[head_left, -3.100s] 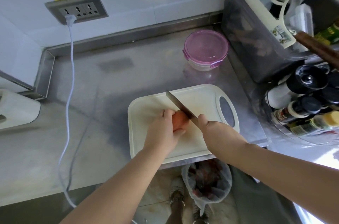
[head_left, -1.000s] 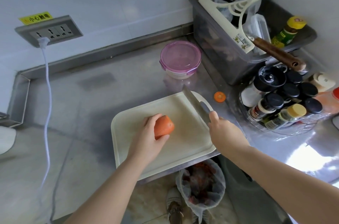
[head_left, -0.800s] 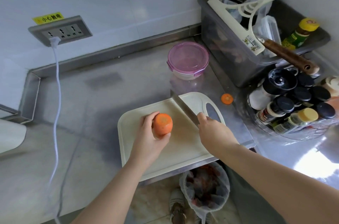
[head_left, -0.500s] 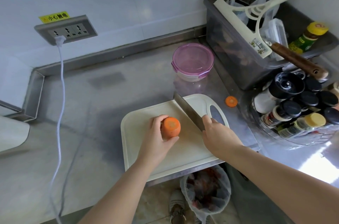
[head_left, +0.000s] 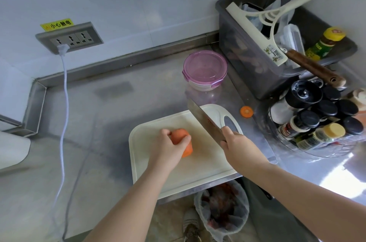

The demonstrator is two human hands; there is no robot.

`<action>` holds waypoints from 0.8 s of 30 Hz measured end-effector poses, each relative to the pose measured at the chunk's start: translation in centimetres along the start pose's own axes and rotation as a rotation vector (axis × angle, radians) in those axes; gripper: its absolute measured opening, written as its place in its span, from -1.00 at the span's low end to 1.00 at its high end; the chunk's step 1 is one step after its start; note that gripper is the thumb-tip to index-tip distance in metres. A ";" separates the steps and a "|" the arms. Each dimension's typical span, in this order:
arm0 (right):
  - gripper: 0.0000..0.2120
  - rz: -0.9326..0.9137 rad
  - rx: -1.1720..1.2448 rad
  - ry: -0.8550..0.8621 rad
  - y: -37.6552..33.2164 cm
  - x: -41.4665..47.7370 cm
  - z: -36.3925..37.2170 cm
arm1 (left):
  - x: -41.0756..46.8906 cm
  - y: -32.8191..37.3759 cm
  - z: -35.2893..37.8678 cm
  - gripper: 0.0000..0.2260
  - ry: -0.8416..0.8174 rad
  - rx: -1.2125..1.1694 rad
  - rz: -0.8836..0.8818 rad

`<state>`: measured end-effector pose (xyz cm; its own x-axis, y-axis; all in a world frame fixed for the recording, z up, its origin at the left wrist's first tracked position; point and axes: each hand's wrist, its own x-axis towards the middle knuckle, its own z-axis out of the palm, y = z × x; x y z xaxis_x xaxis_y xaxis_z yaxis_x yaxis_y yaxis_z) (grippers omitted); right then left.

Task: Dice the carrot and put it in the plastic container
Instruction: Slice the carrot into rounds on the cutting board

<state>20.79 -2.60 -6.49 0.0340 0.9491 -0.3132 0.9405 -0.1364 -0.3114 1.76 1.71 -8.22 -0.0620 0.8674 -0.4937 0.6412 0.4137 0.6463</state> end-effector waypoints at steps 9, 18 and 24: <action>-0.68 -0.029 -0.249 -0.148 0.9 -0.2 1.4 | 1.2 0.0 -1.3 -0.58 -0.101 -0.183 -0.137; -0.69 -0.018 -0.123 0.068 0.9 0.3 1.1 | -0.9 0.2 0.3 -0.53 0.186 0.152 0.475; -0.70 0.024 -0.159 -0.003 1.5 0.4 1.8 | -1.4 -0.4 0.7 -0.48 0.173 0.202 0.457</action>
<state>21.61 -2.90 -8.75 0.0565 0.9450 -0.3221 0.9810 -0.1125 -0.1578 2.12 0.18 -8.16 0.1433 0.9869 -0.0735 0.7659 -0.0636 0.6398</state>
